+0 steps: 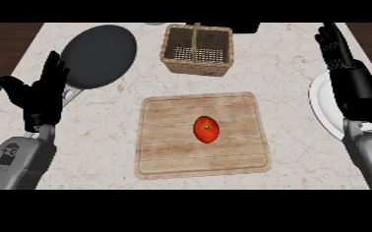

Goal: Pick the tomato from the cutting board and place it in the basket

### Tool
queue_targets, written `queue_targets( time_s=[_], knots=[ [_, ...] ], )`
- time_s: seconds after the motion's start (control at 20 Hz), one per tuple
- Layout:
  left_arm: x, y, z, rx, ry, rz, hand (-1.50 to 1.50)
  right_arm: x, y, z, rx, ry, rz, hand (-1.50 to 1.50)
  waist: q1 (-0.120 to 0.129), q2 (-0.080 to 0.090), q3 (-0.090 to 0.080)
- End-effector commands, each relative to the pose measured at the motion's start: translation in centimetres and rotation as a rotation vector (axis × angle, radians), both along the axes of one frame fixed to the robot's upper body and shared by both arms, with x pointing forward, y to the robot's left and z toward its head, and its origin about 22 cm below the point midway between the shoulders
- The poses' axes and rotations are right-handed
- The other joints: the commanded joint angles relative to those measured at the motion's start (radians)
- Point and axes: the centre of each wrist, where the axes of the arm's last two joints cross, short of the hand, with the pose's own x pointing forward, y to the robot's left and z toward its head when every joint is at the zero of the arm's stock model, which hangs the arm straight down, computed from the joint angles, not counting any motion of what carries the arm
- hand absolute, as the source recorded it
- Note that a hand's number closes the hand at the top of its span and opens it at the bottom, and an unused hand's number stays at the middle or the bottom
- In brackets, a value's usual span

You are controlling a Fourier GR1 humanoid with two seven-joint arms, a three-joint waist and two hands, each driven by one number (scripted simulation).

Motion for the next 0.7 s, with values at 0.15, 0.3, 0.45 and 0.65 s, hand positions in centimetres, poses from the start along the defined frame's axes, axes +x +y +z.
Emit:
queue_targets(
  time_s=[0.15, 0.3, 0.45, 0.65],
  knots=[
    [-0.4, -2.0, 2.2, 0.149, -0.108, -0.279, 0.0, -3.1, 3.1, -4.4, 0.193, 0.124, -0.294, 1.5, -0.034, 0.004, -0.019],
    [-1.8, -5.0, 0.8, 0.152, -0.104, -0.49, 0.0, -3.8, 7.1, -4.9, -0.071, 0.02, -0.159, 1.5, 0.0, 0.008, -0.025],
    [-1.3, -5.0, 1.7, 0.177, -0.12, -0.538, 0.0, -4.2, 17.9, -6.2, 0.161, -0.009, -0.203, -1.5, 0.038, 0.023, -0.022],
    [-1.8, -5.3, 1.6, 0.161, -0.122, -0.569, 0.0, -3.9, 20.2, -9.6, 0.062, 0.025, -0.438, -1.5, 0.045, 0.02, -0.025]
  ],
)
